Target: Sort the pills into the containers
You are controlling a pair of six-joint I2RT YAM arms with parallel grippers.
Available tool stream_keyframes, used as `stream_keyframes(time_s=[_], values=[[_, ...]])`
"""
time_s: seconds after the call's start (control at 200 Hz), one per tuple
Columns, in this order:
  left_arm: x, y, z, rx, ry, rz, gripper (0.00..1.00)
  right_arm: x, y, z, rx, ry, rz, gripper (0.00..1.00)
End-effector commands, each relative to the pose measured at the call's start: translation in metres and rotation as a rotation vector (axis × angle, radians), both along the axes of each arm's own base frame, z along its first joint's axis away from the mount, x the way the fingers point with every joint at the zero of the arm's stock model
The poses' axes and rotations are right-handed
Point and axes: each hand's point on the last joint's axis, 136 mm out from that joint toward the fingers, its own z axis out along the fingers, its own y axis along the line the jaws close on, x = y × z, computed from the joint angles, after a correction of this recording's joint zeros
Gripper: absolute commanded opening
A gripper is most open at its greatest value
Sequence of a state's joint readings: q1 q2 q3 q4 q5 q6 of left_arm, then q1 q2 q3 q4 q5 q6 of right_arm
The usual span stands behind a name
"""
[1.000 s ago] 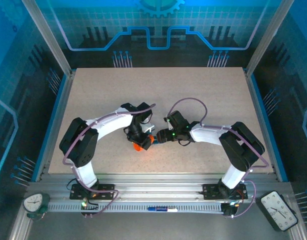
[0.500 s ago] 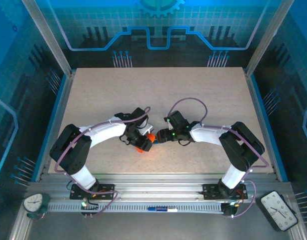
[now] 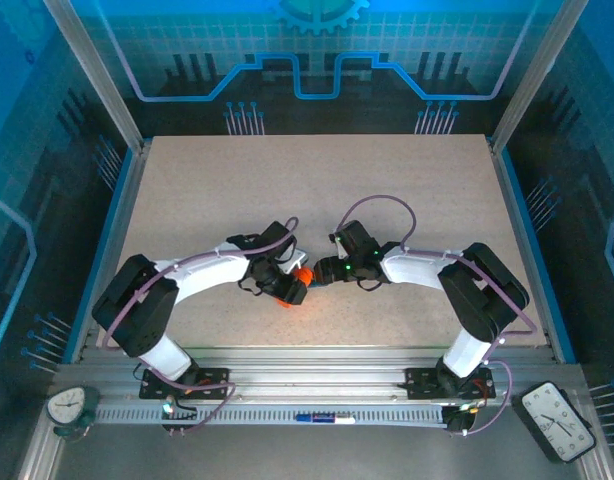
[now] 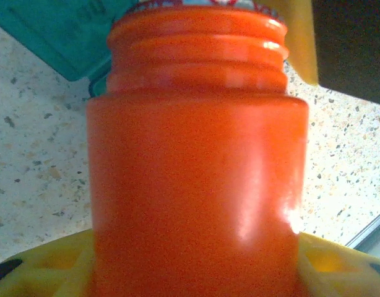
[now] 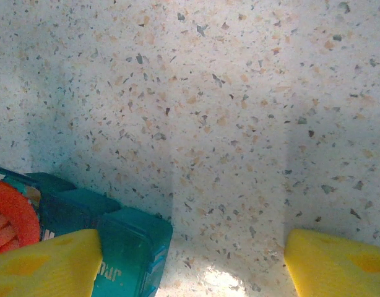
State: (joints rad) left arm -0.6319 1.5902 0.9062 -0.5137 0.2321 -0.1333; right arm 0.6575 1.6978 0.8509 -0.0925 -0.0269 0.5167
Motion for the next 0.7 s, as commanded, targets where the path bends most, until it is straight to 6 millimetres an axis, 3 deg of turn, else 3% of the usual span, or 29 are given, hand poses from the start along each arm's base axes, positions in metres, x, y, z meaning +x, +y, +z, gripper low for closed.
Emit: stream_keyframes(time_s=[0.0, 0.3, 0.695], values=[[-0.001, -0.006, 0.008, -0.043, -0.036, 0.003, 0.00, -0.030, -0.031, -0.050, -0.126, 0.159, -0.029, 0.80], [0.009, -0.009, 0.028, -0.123, -0.182, 0.014, 0.00, -0.029, -0.030, -0.048, -0.112, 0.164, -0.038, 0.80], [0.031, -0.014, 0.088, -0.277, -0.485, 0.025, 0.00, -0.028, -0.029, -0.041, -0.091, 0.169, -0.041, 0.80]])
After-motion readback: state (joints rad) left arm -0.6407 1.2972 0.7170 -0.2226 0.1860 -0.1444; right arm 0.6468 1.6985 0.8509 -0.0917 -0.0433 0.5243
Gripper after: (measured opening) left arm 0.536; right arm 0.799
